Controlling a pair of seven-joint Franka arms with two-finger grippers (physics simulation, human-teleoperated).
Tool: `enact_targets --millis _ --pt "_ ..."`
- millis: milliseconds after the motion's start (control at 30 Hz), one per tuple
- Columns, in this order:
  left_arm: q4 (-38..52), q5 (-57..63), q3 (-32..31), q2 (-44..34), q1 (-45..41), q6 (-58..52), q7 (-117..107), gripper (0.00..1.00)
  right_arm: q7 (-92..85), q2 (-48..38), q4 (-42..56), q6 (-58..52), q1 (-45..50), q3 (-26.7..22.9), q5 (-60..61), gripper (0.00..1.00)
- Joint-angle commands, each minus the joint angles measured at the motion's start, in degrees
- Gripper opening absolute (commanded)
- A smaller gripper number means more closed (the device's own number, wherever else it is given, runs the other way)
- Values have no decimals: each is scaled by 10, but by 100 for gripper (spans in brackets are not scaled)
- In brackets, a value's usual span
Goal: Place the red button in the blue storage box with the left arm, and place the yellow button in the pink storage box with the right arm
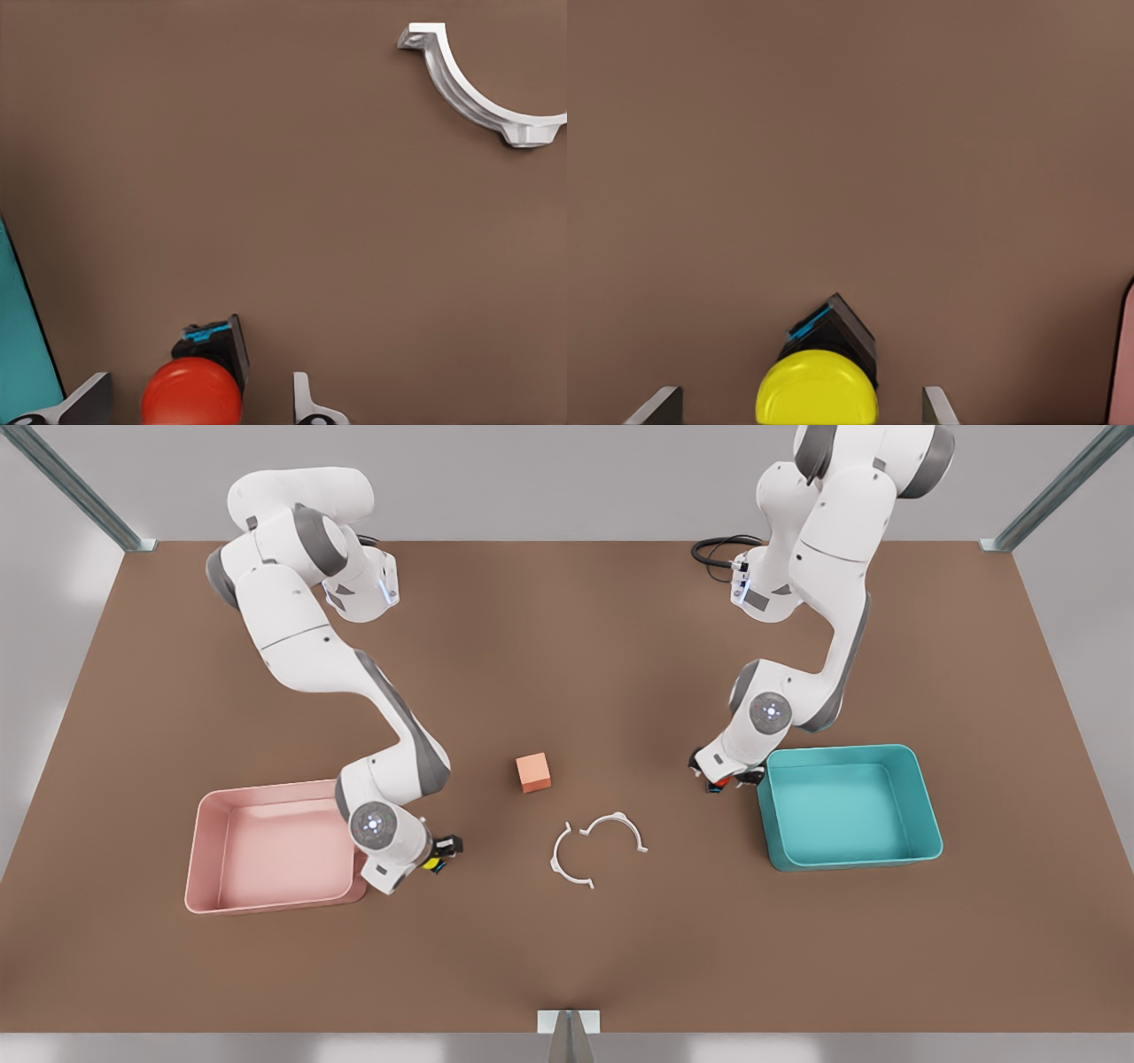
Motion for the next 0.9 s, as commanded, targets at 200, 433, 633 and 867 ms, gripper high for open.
enact_targets --millis 200,433,633,867 --pt "0 0 -1 26 -2 16 1 68 32 20 -8 75 -3 -2 -5 100" --pt "1 -1 -2 -1 -1 8 -2 47 32 -1 -69 125 -16 -1 -3 100" --pt "83 -2 -1 -169 93 -249 121 47 33 3 -65 131 -13 -1 -4 72" --pt "152 -7 1 -47 231 -276 310 47 31 1 -65 130 -12 -1 -6 60"
